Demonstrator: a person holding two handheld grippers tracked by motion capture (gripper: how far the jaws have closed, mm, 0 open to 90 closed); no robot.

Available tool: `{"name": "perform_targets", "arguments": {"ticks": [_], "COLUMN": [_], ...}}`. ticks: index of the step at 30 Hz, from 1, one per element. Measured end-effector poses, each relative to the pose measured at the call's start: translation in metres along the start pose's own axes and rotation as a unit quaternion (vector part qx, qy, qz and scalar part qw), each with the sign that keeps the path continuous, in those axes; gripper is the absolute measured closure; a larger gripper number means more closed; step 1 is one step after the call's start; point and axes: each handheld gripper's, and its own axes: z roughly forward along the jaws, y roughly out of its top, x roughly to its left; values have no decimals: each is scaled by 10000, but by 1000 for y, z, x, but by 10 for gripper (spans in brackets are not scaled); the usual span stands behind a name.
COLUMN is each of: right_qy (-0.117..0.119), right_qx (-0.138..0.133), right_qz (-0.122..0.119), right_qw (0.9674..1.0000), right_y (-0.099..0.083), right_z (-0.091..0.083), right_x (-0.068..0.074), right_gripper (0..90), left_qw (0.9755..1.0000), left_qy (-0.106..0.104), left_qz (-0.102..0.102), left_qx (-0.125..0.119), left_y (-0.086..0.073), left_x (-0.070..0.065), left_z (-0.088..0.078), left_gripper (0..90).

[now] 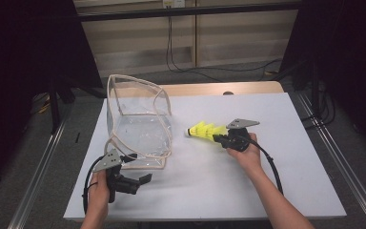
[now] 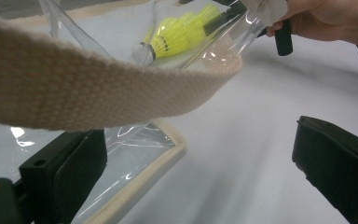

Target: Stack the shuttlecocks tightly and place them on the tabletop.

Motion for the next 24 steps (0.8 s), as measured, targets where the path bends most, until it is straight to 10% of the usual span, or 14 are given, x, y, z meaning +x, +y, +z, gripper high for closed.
{"name": "perform_targets", "arguments": {"ticks": [24], "right_qy": [59], "right_qx": [-42], "right_qz": [60], "right_qw": [10000], "right_y": [1], "right_z": [8], "right_x": [-7], "right_gripper": [885], "left_qw": [10000], "left_qy": [-2], "left_qz": [-5], "left_qx": [30], "left_y": [0], "left_x": [0], "left_z": [1], "left_gripper": [32]}}
